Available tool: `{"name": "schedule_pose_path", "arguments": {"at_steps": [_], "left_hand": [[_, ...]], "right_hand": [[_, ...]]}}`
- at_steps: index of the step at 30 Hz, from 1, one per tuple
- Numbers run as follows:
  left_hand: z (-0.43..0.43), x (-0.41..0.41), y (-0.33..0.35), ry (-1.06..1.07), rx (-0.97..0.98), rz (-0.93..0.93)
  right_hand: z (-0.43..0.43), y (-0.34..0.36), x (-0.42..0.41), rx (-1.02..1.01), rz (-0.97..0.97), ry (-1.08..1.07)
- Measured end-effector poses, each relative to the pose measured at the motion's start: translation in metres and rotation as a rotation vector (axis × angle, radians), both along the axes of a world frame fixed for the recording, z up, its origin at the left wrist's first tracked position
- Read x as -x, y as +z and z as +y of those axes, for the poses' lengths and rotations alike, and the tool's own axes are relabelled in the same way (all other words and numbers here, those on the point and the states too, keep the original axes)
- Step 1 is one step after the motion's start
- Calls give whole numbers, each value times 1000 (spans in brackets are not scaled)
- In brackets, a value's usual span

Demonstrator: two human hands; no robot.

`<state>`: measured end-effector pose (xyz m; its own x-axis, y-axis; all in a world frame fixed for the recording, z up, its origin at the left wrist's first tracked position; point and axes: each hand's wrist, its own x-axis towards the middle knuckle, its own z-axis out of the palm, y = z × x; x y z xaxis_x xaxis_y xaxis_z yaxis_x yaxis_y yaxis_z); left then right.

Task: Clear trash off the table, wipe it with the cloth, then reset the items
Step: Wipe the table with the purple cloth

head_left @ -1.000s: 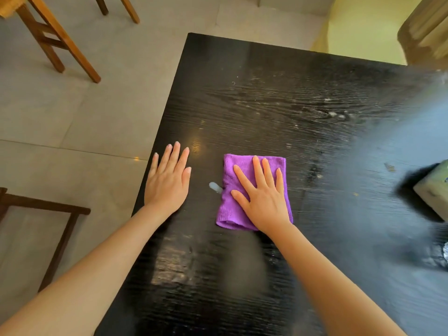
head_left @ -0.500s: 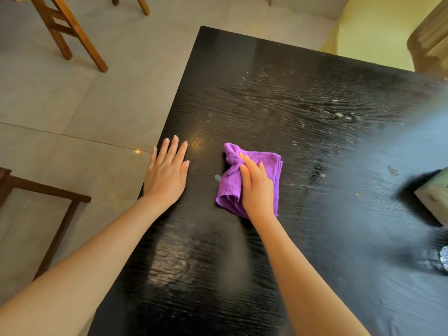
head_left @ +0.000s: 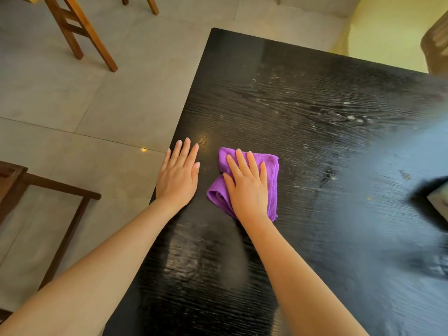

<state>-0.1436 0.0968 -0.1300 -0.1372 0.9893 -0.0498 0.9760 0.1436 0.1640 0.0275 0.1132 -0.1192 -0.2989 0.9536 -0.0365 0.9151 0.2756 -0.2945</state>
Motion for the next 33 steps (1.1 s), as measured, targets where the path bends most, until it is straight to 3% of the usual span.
{"name": "schedule_pose_path", "arguments": {"at_steps": [6,11,16,20,23,26,28,33], "left_hand": [[-1,0,0,-6,3,6],[-1,-1,1,-4,6,17],[-1,-2,-2,-6,8,37],[-2,0,-4,-5,1,32],[-2,-1,-3,-9,5,40],[-1,-3,-3,-6,8,50],[-1,-2,-3,-2,-6,52],[-2,-4,-2,-7,-2,56]], "right_hand": [[8,3,-20,-66,96,-108],[-15,8,-48,3,152,-227],[-34,29,-85,57,604,-471],[-7,40,-115,-52,696,-658],[14,32,-107,14,655,-563],[27,16,-99,123,381,-230],[28,10,-93,107,241,-120],[9,12,-67,104,395,-201]]}}
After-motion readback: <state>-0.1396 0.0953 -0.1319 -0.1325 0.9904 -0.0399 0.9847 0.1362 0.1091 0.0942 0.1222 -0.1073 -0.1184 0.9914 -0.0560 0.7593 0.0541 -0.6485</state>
